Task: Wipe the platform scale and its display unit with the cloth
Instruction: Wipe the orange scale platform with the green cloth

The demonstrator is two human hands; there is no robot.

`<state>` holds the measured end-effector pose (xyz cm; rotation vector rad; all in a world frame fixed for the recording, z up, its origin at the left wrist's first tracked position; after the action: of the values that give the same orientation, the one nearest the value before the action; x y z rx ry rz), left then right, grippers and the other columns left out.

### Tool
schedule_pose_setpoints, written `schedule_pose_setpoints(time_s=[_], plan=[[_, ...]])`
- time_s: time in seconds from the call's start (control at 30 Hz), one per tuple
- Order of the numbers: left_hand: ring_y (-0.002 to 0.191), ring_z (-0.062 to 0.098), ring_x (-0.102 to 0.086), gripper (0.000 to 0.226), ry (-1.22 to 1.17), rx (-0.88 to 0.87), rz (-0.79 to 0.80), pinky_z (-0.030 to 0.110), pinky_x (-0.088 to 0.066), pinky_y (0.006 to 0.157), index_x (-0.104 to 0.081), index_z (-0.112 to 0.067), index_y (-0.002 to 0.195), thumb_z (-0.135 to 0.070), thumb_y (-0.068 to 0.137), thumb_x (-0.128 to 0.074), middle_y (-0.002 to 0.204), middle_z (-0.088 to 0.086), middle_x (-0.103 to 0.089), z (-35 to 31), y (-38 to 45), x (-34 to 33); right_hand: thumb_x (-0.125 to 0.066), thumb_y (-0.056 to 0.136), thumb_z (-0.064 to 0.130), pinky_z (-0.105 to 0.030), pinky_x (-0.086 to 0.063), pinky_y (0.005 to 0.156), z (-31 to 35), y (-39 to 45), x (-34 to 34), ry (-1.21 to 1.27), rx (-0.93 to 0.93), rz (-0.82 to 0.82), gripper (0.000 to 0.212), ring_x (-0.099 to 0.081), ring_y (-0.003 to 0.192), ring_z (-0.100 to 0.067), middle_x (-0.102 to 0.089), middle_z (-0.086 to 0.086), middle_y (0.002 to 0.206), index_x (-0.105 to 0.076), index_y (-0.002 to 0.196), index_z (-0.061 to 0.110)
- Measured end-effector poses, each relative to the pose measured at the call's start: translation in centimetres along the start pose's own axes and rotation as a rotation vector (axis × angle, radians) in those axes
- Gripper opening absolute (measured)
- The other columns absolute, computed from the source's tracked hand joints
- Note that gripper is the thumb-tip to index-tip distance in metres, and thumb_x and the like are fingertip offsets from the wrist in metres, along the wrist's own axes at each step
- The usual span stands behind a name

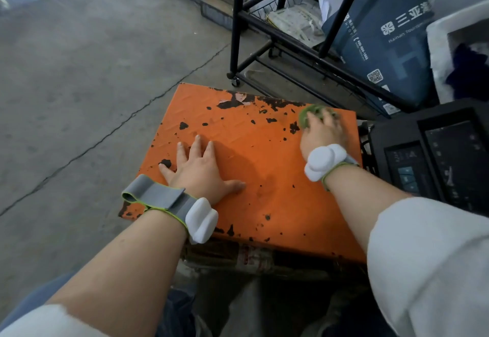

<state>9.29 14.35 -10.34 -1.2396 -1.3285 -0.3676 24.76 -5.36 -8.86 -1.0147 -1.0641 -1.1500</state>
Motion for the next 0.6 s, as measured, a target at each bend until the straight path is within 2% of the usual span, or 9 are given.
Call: schedule_pose_setpoints(time_s=[0.1, 0.13, 0.17, 0.23, 0.3, 0.37, 0.43, 0.53, 0.6], plan=[[0.146, 0.028, 0.014, 0.108, 0.006, -0.012, -0.004, 0.065, -0.004, 0.112, 0.001, -0.028, 0.150, -0.076, 0.070, -0.054, 0.159, -0.005, 0.013, -0.9, 0.3, 0.0, -0.042, 0.096, 0.021, -0.044, -0.020, 0.117, 5.0, -2.1, -1.2, -0.074, 0.426, 0.033, 0.046, -0.025, 0.140, -0.030, -0.025, 0.000, 0.155, -0.038, 0.142, 0.027], [0.146, 0.028, 0.014, 0.108, 0.011, -0.016, -0.006, 0.065, -0.004, 0.112, 0.001, -0.029, 0.150, -0.076, 0.070, -0.053, 0.159, -0.005, 0.013, -1.0, 0.3, -0.1, -0.042, 0.096, 0.024, -0.043, -0.017, 0.117, 5.1, -1.9, -1.1, -0.104, 0.467, 0.024, 0.046, -0.025, 0.140, -0.028, -0.026, 0.002, 0.155, -0.037, 0.142, 0.029], [0.146, 0.028, 0.014, 0.107, 0.018, -0.022, -0.007, 0.065, -0.003, 0.112, 0.001, -0.029, 0.150, -0.076, 0.070, -0.053, 0.159, -0.005, 0.013, -1.1, 0.2, -0.2, -0.042, 0.096, 0.025, -0.044, -0.017, 0.117, 4.1, -0.9, -0.7, -0.129, 0.420, 0.003, 0.046, -0.026, 0.140, -0.027, -0.026, 0.002, 0.154, -0.036, 0.142, 0.030], [0.146, 0.028, 0.014, 0.106, 0.025, -0.024, -0.013, 0.065, -0.003, 0.112, 0.000, -0.031, 0.150, -0.077, 0.070, -0.052, 0.159, -0.006, 0.013, -1.1, 0.4, -0.3, -0.042, 0.095, 0.025, -0.047, -0.021, 0.115, 0.3, 1.8, 0.1, -0.111, 0.196, -0.046, 0.046, -0.027, 0.139, -0.029, -0.027, 0.000, 0.154, -0.037, 0.141, 0.029], [0.146, 0.029, 0.014, 0.105, 0.023, -0.019, -0.024, 0.065, -0.002, 0.112, 0.000, -0.031, 0.150, -0.078, 0.070, -0.051, 0.159, -0.005, 0.012, -0.9, 0.8, -0.2, -0.040, 0.094, 0.024, -0.049, -0.025, 0.113, -3.3, 3.6, 0.9, -0.009, -0.033, -0.070, 0.045, -0.026, 0.139, -0.032, -0.028, -0.005, 0.153, -0.040, 0.139, 0.026], [0.146, 0.029, 0.014, 0.103, 0.031, -0.020, -0.047, 0.065, -0.002, 0.112, -0.001, -0.032, 0.150, -0.078, 0.071, -0.049, 0.159, -0.005, 0.012, -1.1, 1.6, 0.2, -0.039, 0.094, 0.022, -0.048, -0.025, 0.112, -4.7, 4.1, 1.3, 0.063, -0.175, -0.110, 0.043, -0.027, 0.137, -0.033, -0.030, -0.009, 0.151, -0.042, 0.137, 0.023], [0.146, 0.030, 0.013, 0.103, 0.039, -0.012, -0.073, 0.067, -0.002, 0.111, -0.002, -0.034, 0.149, -0.080, 0.069, -0.048, 0.159, -0.006, 0.011, -1.3, 2.4, 0.7, -0.040, 0.093, 0.023, -0.046, -0.030, 0.109, -3.2, 3.8, 1.3, 0.040, -0.120, -0.117, 0.041, -0.033, 0.132, -0.035, -0.033, -0.011, 0.147, -0.045, 0.134, 0.019], [0.146, 0.032, 0.012, 0.104, 0.035, 0.005, -0.055, 0.068, -0.003, 0.109, -0.001, -0.036, 0.149, -0.083, 0.067, -0.046, 0.159, -0.005, 0.010, -1.6, 3.3, 0.9, -0.044, 0.093, 0.027, -0.042, -0.036, 0.101, 0.4, 3.1, 0.7, -0.066, 0.201, -0.083, 0.042, -0.038, 0.127, -0.031, -0.038, -0.007, 0.143, -0.044, 0.135, 0.022], [0.146, 0.032, 0.011, 0.103, 0.039, 0.007, -0.040, 0.068, -0.004, 0.109, -0.001, -0.036, 0.149, -0.083, 0.068, -0.045, 0.159, -0.005, 0.009, -1.7, 3.3, 0.9, -0.044, 0.092, 0.029, -0.043, -0.036, 0.099, -0.8, 4.1, 1.2, -0.102, 0.173, -0.098, 0.043, -0.041, 0.124, -0.033, -0.040, -0.009, 0.141, -0.044, 0.135, 0.023]])
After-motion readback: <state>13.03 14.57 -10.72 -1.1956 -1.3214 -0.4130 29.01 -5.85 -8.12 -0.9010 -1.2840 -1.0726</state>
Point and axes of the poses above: each hand's wrist, its own y-axis towards the middle knuckle, its own x-axis out of the back of the hand, z = x × y, the point moved 8 cm from there along y, towards the middle knuckle
